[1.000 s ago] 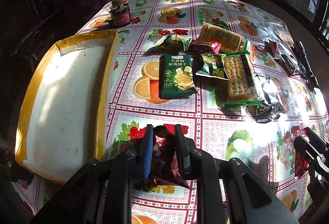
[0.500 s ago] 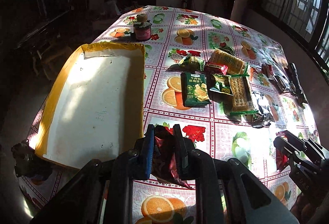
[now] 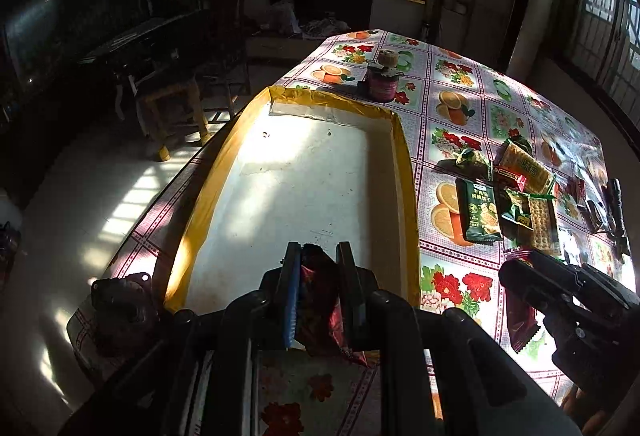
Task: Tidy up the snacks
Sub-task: 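Carry both snacks over the white tray and open both tools to drop them, then withdraw both open tools from the tray back toward the snacks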
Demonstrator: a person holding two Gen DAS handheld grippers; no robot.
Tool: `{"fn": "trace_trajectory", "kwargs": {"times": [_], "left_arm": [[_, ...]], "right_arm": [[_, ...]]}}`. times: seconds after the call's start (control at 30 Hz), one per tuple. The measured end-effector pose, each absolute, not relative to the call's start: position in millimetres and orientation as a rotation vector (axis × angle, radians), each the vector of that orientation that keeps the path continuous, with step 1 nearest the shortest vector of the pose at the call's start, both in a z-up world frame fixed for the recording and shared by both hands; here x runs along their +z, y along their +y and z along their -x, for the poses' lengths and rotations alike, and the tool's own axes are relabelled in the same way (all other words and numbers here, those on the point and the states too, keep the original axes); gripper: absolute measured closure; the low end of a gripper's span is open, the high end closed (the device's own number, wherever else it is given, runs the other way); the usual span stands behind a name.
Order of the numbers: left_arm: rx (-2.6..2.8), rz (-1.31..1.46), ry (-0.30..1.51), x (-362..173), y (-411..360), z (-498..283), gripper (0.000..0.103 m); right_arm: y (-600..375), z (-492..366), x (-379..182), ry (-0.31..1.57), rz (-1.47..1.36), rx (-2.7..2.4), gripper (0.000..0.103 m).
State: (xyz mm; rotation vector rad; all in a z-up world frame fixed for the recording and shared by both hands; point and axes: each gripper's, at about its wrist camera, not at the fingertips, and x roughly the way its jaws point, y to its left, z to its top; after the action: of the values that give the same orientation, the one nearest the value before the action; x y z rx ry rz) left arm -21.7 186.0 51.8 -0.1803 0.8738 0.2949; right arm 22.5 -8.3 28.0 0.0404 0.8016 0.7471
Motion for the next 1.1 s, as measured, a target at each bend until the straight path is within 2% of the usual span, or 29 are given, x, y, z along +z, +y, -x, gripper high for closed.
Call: {"fn": "trace_trajectory", "kwargs": {"times": [0.43,0.77,0.8,0.83,0.9,0.97,1.03,1.1], "left_arm": [[0.309,0.23,0.931,21,222,0,0.087],[0.295,0.266,1.027,-6,235,-16,0.085],[0.3,0.262,1.036,-7,236,-16,0.075],[0.31,0.255,1.037,-7,236,-14,0.059],[0.323,0.251,1.014,-2,236,-8,0.042],[0.333,0.254,0.984,7,234,0,0.04],[0.348,0.266,0.958,16,232,6,0.029],[0.342,0.274,0.932,26,224,10,0.027]], "right_arm": [[115,-83,-10,0.934,0.027,0.85,0.068],[138,-107,-31,0.986,0.084,0.843,0.067],[138,-107,-31,0.986,0.088,0.839,0.067],[137,-107,-31,0.989,0.086,0.84,0.067],[133,-107,-27,0.99,0.071,0.843,0.063],[122,-103,-21,0.97,0.057,0.834,0.051],[104,-96,-9,0.935,0.036,0.824,0.049],[75,-85,4,0.888,0.006,0.803,0.045]]}}
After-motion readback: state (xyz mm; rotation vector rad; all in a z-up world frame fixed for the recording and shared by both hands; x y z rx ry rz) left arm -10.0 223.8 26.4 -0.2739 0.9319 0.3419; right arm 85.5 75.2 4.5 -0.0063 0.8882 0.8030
